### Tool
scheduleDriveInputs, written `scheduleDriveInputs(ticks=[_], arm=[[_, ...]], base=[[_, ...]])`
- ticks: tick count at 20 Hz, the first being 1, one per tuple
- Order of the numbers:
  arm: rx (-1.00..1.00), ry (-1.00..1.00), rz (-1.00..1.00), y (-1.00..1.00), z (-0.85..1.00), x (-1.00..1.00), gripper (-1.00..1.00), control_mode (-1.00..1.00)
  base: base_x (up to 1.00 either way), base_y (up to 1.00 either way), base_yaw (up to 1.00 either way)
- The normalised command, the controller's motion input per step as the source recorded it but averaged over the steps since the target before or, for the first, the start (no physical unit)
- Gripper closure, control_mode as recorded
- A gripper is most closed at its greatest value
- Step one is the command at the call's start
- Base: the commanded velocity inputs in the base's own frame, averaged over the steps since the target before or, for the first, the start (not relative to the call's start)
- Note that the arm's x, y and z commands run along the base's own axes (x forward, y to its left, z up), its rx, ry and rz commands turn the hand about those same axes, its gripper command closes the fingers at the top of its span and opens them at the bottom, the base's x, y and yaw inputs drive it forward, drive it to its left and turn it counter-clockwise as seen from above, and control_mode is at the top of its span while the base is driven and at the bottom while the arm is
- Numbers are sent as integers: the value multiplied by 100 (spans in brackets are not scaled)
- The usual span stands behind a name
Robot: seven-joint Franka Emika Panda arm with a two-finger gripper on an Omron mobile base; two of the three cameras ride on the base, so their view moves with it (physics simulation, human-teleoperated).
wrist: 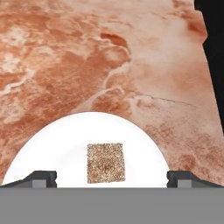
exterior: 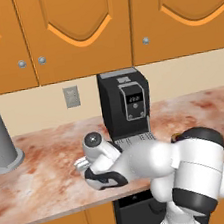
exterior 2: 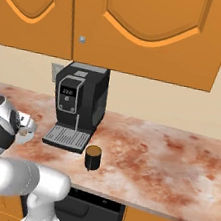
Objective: Take a sugar cube from the saucer and place it inside the coffee. Then, grab milk from the fridge and place it next to the coffee on the counter to sweeten the coffee.
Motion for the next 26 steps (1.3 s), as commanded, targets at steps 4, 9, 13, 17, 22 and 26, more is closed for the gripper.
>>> scheduleDriveInputs(ticks=[4,9,13,17,22,26], arm=[[0,0,0,7,-17,19,-100,-100],[0,2,0,3,-12,10,100,-100],[0,2,0,5,-1,1,100,-100],[0,4,-2,4,0,0,100,-100],[0,4,-3,-1,29,-6,100,-100],[0,-1,0,-15,65,-9,100,-100]], base=[[0,0,0],[0,0,0],[0,0,0],[0,0,0],[0,0,0],[0,0,0]])
